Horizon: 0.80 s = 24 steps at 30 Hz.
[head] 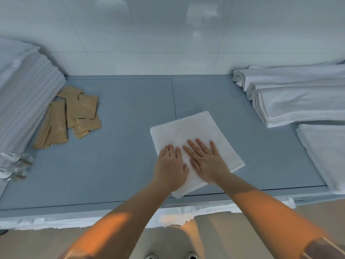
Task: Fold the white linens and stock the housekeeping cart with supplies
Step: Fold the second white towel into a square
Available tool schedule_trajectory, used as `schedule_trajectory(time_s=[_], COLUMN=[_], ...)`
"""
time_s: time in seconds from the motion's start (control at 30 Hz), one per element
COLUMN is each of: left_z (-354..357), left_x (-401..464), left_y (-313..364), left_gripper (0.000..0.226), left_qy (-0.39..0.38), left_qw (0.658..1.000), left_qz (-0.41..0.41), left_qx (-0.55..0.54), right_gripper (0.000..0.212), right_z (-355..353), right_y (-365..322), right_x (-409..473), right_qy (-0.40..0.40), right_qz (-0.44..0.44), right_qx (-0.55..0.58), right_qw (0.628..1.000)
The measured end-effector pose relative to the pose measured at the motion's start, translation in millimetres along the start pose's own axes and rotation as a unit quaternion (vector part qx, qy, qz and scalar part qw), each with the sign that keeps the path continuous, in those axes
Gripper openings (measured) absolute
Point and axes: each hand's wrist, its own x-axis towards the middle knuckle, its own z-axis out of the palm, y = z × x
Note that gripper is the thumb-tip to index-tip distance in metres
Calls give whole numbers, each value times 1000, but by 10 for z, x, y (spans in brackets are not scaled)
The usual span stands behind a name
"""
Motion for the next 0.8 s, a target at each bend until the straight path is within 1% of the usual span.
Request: schedule_trajectory(time_s=[0.03,0.07,0.1,0.13,0.17,0.23,0.27,0.3,0.37,0.43,0.47,0.5,0.53,0.6,0.67,0.8], left_z=[-92,-218,-325,-386,-408,-352,-286,-238,-152,-64,-31,-6,22,81,126,194], left_x=[30,68,125,180,244,356,401,421,421,391,361,331,312,285,290,304], left_y=[16,14,-8,-40,-72,-98,-117,-141,-199,-234,-234,-227,-220,-199,-188,-146], left_gripper=[46,25,18,26,25,12,17,28,45,52,54,56,57,62,68,75], left_qy=[1,2,25,43,47,52,71,71,52,29,27,27,25,23,20,10], left_qw=[999,995,994,995,997,997,995,993,993,994,993,993,994,995,997,999], left_qz=[29,52,58,53,46,44,50,66,77,91,94,93,90,82,72,38], left_qx=[45,86,85,79,50,-23,-46,-62,-74,-62,-61,-60,-61,-46,-29,-38], right_gripper=[52,53,54,56,59,64,66,66,64,62,60,58,56,53,53,58], right_z=[-11,-21,-32,-35,-31,14,42,62,73,58,40,17,-1,-12,-4,5], right_y=[33,12,-53,-147,-249,-399,-430,-425,-307,-109,-6,82,138,127,31,56], right_x=[36,75,116,150,176,192,179,156,88,5,-29,-45,-44,-5,68,233], right_qy=[-9,-17,-25,-29,-28,-7,7,18,24,15,8,2,2,26,47,23], right_qz=[40,97,161,221,266,301,295,279,207,94,44,11,-1,19,66,145], right_qx=[5,18,42,76,111,150,145,130,83,33,13,3,3,27,51,39], right_qw=[999,995,986,972,957,942,944,951,975,995,999,1000,1000,999,995,988])
